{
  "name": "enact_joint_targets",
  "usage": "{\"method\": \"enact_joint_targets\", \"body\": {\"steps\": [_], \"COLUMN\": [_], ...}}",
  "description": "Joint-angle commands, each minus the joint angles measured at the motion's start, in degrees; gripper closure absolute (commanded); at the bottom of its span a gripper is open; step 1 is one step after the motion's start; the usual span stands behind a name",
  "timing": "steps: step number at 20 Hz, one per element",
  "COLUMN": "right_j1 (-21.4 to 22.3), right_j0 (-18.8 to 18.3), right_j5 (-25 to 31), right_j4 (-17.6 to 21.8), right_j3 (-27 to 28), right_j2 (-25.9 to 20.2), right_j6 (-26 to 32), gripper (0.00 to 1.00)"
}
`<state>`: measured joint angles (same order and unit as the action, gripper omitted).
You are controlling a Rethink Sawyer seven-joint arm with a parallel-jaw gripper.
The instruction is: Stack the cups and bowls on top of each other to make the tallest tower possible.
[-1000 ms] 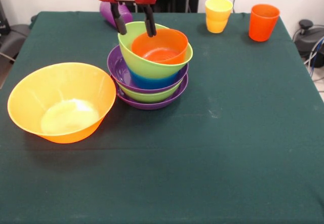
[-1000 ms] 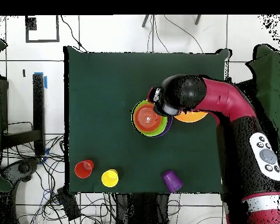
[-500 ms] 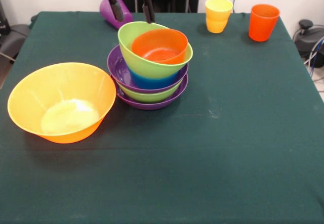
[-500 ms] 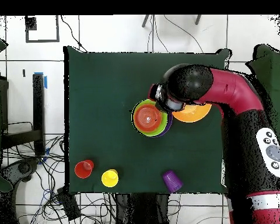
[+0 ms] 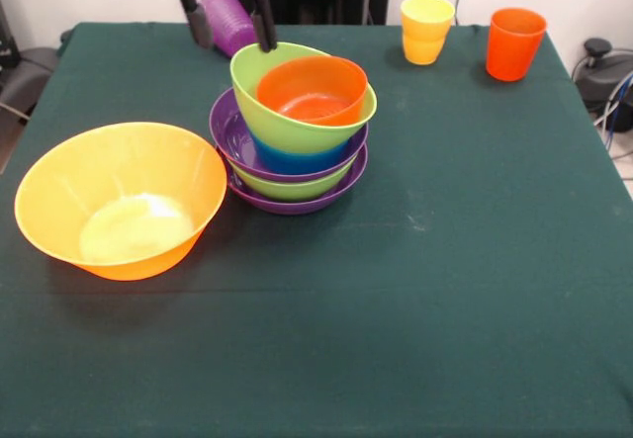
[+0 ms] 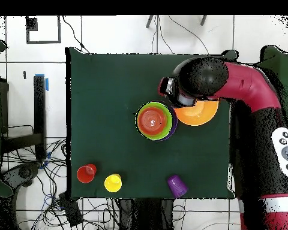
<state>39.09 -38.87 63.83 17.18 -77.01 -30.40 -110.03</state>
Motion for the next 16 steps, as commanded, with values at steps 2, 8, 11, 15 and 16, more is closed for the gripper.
{"method": "enact_joint_targets", "body": {"steps": [2,8,11,15,16], "right_j1": [-8.1,-11.3,-12.2,-13.8,-14.3], "right_j0": [1.2,1.9,2.2,2.3,2.4], "right_j5": [7.4,10.5,13.0,14.8,15.0], "right_j4": [6.6,8.0,8.5,8.9,8.9], "right_j3": [10.5,15.9,18.7,21.4,22.0], "right_j2": [-4.0,-5.2,-5.6,-6.0,-6.1], "right_j6": [21.4,23.8,25.3,26.9,27.4], "gripper": [0.0,0.0,0.0,0.0,0.0]}}
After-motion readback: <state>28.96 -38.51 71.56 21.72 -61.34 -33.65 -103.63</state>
